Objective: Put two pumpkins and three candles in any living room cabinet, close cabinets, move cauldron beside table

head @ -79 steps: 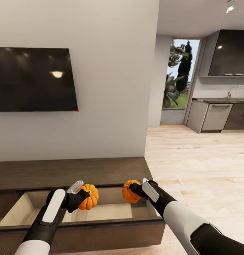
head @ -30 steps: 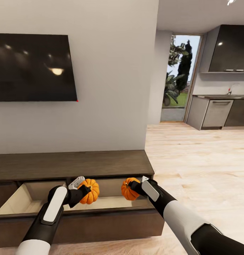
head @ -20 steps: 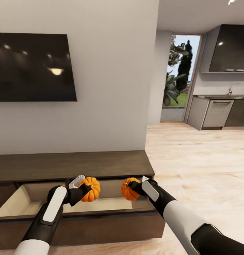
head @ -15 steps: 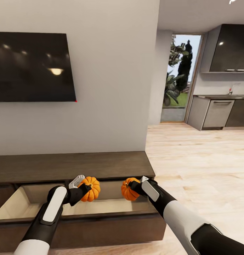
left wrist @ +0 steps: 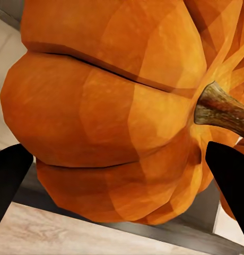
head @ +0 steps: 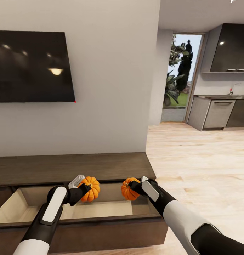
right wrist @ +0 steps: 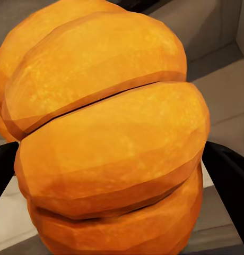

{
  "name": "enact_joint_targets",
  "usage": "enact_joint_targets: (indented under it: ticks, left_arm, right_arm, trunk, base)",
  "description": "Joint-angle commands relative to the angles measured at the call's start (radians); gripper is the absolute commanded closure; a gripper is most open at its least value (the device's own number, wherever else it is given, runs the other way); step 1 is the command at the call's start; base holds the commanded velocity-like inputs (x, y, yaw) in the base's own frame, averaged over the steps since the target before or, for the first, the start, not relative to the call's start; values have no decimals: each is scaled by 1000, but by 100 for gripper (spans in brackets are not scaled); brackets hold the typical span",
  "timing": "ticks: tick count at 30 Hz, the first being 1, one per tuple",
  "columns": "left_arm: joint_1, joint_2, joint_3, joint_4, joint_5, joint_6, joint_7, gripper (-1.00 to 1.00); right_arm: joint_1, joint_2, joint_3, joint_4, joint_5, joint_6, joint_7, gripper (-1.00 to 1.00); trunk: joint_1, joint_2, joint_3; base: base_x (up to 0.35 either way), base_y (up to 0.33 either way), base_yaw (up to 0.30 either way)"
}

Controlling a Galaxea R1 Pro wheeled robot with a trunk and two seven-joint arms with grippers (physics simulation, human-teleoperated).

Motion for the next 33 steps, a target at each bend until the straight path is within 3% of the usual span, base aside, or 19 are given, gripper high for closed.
enact_joint_targets:
  ticks: [1, 33]
  left_arm:
    - [-1, -1, 2, -1, 11, 3, 11, 100]
    - [-1, -3, 2, 8, 11, 1, 11, 100]
  right_arm:
    - [-1, -1, 7, -2, -8, 1, -8, 100]
    - [0, -1, 8, -2, -8, -2, -8, 100]
  trunk:
    - [4, -8, -4]
    - [126, -232, -104]
  base:
    - [2, 0, 0]
    - [0, 0, 0]
